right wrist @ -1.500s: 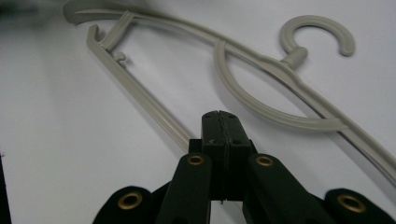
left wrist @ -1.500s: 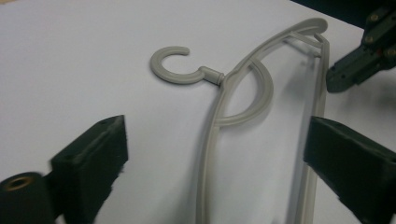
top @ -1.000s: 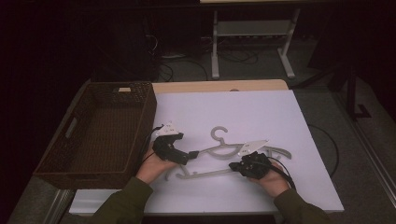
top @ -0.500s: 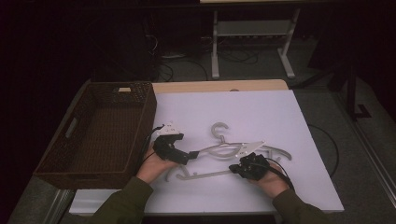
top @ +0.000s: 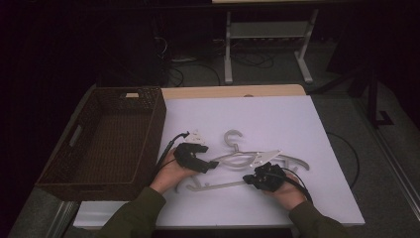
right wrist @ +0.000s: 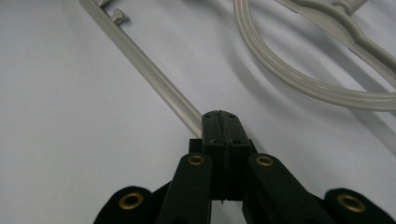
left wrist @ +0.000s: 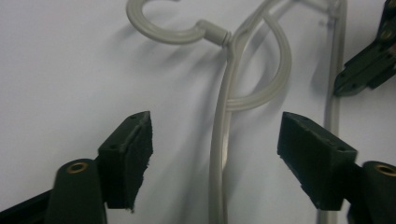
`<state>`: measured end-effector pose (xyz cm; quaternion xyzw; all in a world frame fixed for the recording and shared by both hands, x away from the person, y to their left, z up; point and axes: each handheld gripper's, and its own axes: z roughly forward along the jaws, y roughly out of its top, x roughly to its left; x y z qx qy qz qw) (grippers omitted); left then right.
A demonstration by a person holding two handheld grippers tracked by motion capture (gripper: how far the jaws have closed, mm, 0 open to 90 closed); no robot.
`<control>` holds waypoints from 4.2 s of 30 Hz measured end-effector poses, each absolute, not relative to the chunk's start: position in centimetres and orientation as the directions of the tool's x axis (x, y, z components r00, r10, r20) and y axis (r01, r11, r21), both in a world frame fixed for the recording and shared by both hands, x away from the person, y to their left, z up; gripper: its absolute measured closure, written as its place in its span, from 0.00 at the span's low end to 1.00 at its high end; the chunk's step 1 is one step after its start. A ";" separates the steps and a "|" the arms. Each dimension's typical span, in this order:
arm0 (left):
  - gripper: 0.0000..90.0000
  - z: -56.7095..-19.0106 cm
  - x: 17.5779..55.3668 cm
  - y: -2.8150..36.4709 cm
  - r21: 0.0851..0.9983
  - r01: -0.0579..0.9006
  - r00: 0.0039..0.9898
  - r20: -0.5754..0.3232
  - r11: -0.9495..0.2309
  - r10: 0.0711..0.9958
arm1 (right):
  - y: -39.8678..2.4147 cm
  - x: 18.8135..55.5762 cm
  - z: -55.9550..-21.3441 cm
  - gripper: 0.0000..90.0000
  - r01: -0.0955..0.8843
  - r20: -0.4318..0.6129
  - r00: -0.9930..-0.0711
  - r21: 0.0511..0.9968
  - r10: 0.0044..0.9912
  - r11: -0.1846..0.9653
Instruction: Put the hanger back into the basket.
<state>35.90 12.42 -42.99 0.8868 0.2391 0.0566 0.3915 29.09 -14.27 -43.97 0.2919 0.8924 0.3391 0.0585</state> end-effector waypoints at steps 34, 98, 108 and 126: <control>0.80 -44.0 36.4 9.8 0.648 0.328 0.912 -0.027 -0.688 0.410 | -14.4 29.0 -44.0 1.00 0.490 0.102 -0.818 0.639 0.566 0.593; 0.92 -33.8 36.2 13.6 0.718 0.438 0.822 -0.077 -0.541 0.564 | -22.3 25.7 -40.0 0.18 0.405 0.089 -0.705 0.865 0.704 0.296; 0.91 -30.2 36.5 16.8 0.732 0.452 0.787 -0.058 -0.510 0.614 | -23.1 25.7 -39.9 0.01 0.411 0.093 -0.647 0.878 0.757 0.244; 0.91 -25.9 36.7 25.9 0.771 0.482 0.697 -0.049 -0.417 0.716 | -23.2 25.8 -40.2 0.00 0.399 0.074 -0.634 0.884 0.770 0.244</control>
